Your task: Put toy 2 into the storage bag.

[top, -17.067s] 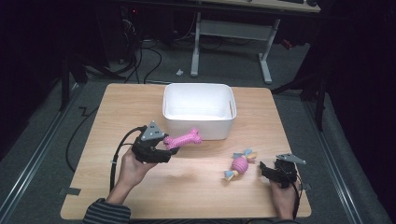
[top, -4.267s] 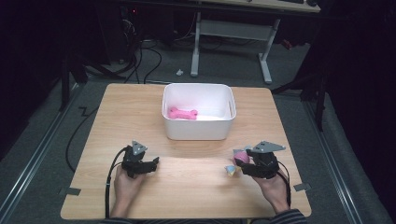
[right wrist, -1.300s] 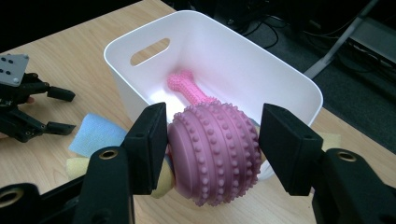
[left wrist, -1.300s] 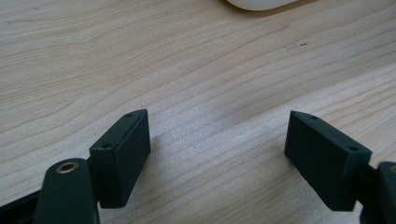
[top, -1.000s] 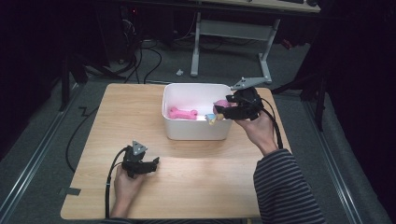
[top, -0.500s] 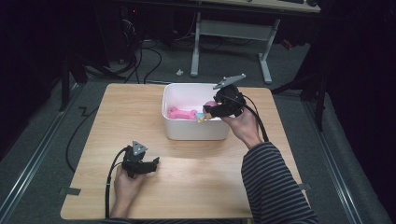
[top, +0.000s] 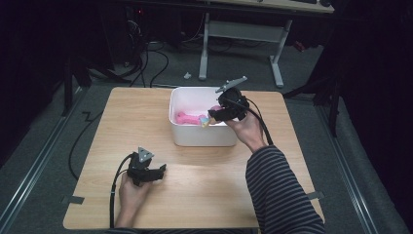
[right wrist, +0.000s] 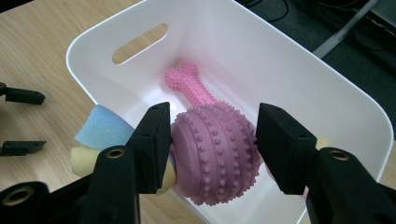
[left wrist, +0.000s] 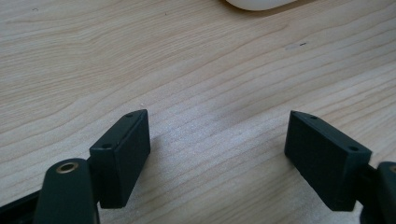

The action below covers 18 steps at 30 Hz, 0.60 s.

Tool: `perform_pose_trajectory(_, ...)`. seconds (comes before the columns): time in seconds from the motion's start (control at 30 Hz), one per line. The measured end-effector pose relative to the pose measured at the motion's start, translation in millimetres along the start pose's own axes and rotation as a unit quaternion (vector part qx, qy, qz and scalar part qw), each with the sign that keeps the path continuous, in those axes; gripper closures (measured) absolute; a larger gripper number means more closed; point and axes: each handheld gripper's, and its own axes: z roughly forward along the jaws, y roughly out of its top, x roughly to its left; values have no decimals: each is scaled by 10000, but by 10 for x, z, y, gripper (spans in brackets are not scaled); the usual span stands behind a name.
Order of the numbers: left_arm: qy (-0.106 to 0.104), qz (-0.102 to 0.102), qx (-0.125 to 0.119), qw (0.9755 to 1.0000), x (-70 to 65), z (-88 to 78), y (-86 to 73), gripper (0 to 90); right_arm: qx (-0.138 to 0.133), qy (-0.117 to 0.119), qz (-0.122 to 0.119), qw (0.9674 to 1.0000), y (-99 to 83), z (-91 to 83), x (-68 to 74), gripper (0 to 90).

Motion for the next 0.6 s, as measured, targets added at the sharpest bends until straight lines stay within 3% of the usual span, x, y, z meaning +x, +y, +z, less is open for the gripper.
perform_pose_trajectory(0.27,-4,5,-1,10000,0,0,0,227,233,144,132,9995,-6,96,-19,441)
perform_pose_trajectory(0.37,-6,5,-1,10000,0,0,0,227,144,226,226,9994,-16,81,-42,373)
perform_pose_trajectory(0.6,-16,13,-2,10000,-2,0,0,226,-100,91,257,9996,-125,-41,-69,367)
